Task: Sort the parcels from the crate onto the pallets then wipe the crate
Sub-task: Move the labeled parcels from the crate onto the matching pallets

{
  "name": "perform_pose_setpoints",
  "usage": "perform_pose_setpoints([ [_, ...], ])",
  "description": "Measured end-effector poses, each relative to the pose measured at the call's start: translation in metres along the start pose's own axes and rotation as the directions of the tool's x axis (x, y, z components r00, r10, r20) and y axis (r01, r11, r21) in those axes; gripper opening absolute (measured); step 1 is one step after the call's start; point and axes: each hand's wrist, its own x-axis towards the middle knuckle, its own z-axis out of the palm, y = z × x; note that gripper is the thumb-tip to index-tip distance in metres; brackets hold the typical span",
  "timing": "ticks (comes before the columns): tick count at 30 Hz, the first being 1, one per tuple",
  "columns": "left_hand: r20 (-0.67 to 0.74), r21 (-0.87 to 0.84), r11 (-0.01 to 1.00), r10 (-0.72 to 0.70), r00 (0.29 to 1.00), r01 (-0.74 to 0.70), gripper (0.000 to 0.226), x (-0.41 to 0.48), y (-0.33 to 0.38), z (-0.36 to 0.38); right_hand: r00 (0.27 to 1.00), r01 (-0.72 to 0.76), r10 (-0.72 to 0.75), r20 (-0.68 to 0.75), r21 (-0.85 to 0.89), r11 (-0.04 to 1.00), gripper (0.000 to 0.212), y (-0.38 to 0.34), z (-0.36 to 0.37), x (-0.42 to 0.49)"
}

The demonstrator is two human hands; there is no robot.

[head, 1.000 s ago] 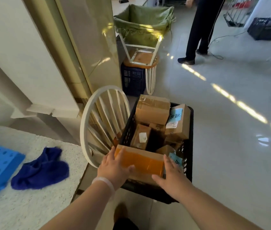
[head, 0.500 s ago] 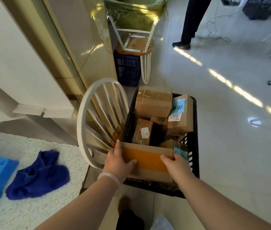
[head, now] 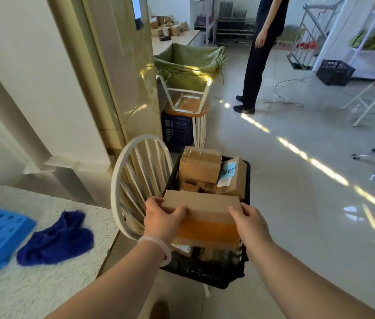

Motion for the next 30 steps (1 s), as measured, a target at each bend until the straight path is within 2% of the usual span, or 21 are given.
perform_pose_setpoints([
  [4, 0.089, 0.041, 0.994, 0.097, 0.991, -0.101, 0.089, -0.031, 0.006, -0.002, 0.997, 0.025, -0.028, 0.079, 0.036, 0.999, 0.050, 0.002, -0.022, -0.018],
  [7, 0.122, 0.094, 0.992, 0.077, 0.990, -0.089, 0.103, -0.051, 0.009, -0.002, 0.991, 0.067, -0.069, 0.118, 0.014, 0.998, 0.060, 0.005, -0.038, -0.028],
  [11, 0.056, 0.125, 0.987, 0.096, 0.994, -0.102, 0.094, -0.068, 0.010, -0.002, 0.969, 0.164, -0.154, 0.194, -0.036, 0.986, 0.078, 0.011, -0.055, -0.037],
  [14, 0.040, 0.038, 0.992, 0.120, 0.992, -0.122, 0.088, -0.077, 0.007, 0.002, 0.961, 0.215, -0.207, 0.183, -0.022, 0.976, 0.083, 0.016, -0.065, -0.040],
  [18, 0.040, -0.189, 0.980, 0.071, 0.997, -0.062, 0.070, -0.090, 0.007, 0.008, 0.966, 0.218, -0.229, 0.119, 0.100, 0.971, 0.066, 0.016, -0.074, -0.044],
  [21, -0.040, -0.256, 0.964, 0.068, 0.997, -0.076, 0.046, -0.093, 0.009, 0.012, 0.971, 0.214, -0.230, 0.070, 0.190, 0.958, 0.052, 0.015, -0.077, -0.042],
  [24, -0.119, -0.280, 0.953, 0.083, 0.989, -0.114, 0.034, -0.091, 0.010, 0.013, 0.971, 0.218, -0.234, 0.047, 0.224, 0.950, 0.043, 0.018, -0.078, -0.039],
  [30, -0.103, -0.231, 0.944, 0.216, 0.971, -0.234, 0.055, -0.095, 0.008, 0.019, 0.954, 0.265, -0.289, 0.081, 0.224, 0.938, 0.052, 0.021, -0.079, -0.038],
])
